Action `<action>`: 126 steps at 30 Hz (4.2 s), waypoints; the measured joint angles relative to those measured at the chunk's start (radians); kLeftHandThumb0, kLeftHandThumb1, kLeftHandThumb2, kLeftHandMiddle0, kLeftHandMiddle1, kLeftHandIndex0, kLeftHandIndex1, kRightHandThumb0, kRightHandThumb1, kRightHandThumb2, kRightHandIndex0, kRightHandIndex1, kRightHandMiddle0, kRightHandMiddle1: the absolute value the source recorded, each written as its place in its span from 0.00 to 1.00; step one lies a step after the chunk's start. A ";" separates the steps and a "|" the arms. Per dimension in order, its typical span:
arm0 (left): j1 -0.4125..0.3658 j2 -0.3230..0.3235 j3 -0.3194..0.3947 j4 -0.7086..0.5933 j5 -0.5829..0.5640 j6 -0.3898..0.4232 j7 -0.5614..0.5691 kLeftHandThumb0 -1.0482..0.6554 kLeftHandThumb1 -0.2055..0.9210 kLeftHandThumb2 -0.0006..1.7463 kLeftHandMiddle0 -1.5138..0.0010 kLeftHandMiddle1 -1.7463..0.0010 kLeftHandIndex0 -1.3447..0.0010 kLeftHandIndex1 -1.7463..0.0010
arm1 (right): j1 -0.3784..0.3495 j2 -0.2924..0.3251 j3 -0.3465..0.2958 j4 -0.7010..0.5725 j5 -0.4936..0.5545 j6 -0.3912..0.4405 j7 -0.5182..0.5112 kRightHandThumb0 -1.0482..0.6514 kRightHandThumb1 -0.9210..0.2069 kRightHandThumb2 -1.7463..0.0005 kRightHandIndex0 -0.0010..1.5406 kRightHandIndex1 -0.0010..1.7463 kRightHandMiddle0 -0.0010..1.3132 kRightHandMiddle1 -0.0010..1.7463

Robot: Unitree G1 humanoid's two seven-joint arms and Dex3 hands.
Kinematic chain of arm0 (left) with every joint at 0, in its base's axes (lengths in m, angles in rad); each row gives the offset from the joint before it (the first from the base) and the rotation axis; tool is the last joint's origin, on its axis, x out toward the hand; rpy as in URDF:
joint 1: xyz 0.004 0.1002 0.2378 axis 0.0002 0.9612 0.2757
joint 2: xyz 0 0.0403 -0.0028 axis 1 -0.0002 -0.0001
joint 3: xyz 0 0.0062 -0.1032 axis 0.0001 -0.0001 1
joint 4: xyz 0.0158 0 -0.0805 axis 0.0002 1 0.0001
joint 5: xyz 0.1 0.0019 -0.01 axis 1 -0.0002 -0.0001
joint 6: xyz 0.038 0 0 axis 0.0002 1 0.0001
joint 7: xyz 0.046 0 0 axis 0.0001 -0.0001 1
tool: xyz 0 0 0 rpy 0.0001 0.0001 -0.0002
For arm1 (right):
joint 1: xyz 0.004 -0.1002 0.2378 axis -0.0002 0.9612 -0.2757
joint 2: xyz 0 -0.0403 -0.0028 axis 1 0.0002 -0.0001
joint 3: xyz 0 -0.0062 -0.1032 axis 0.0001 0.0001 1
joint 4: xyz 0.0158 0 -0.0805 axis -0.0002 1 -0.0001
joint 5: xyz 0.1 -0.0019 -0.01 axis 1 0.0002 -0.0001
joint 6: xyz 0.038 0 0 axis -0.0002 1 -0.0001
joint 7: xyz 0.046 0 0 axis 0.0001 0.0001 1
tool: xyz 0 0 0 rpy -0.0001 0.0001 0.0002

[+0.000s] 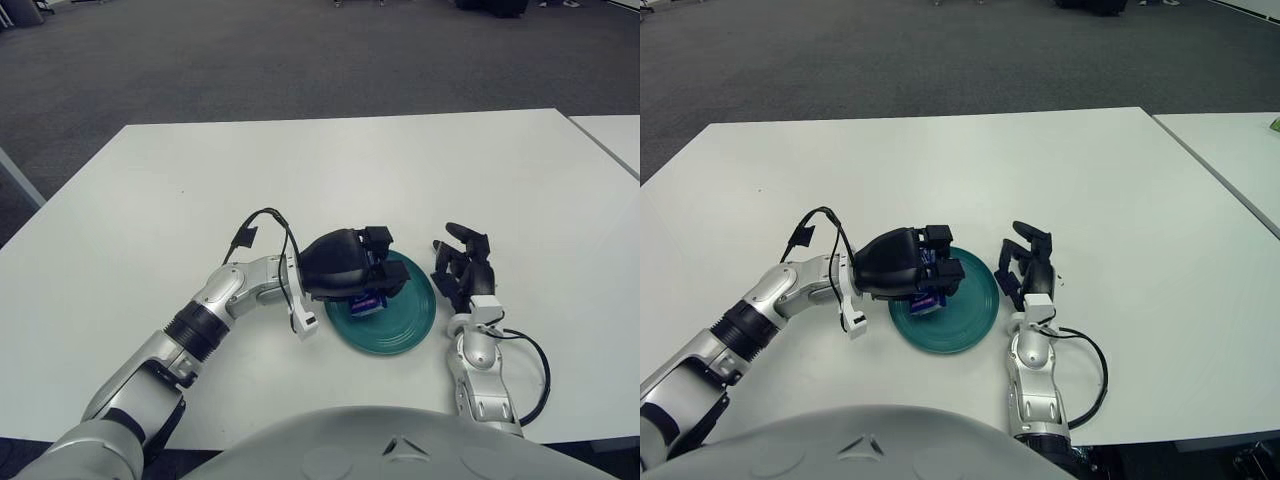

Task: Put the gum into the plate.

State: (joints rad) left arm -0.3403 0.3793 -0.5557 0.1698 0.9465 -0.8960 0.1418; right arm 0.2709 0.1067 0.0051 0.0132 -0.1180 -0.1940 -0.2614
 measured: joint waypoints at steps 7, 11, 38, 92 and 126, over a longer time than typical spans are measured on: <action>-0.013 -0.002 -0.003 0.014 0.017 0.022 -0.001 0.12 0.95 0.33 0.79 0.13 0.86 0.11 | -0.012 -0.001 0.000 0.014 0.000 0.000 -0.001 0.25 0.00 0.56 0.21 0.43 0.00 0.64; -0.027 -0.011 -0.007 0.028 0.028 0.051 -0.004 0.04 0.99 0.31 0.84 0.23 0.95 0.16 | -0.025 -0.001 -0.002 0.028 0.000 0.000 -0.001 0.25 0.00 0.57 0.20 0.43 0.00 0.63; -0.037 -0.048 -0.012 0.110 -0.128 0.099 -0.048 0.00 1.00 0.32 1.00 1.00 1.00 0.99 | -0.042 -0.008 -0.019 0.065 0.015 -0.068 0.053 0.29 0.00 0.50 0.19 0.28 0.00 0.50; 0.475 -0.457 0.481 -0.066 -1.013 0.766 -0.036 0.12 1.00 0.54 0.72 0.33 0.75 0.14 | -0.015 -0.003 -0.054 0.033 0.027 -0.031 0.043 0.25 0.00 0.58 0.23 0.39 0.00 0.62; 0.629 -0.484 0.413 -0.131 -0.939 0.643 -0.108 0.24 1.00 0.47 0.61 0.00 0.61 0.01 | 0.015 -0.032 -0.094 0.022 0.047 -0.053 0.089 0.24 0.00 0.59 0.24 0.36 0.00 0.63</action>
State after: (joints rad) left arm 0.2887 -0.1045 -0.1429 0.0387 0.0072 -0.2534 0.0341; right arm 0.2858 0.0750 -0.0886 0.0356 -0.0711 -0.2474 -0.1725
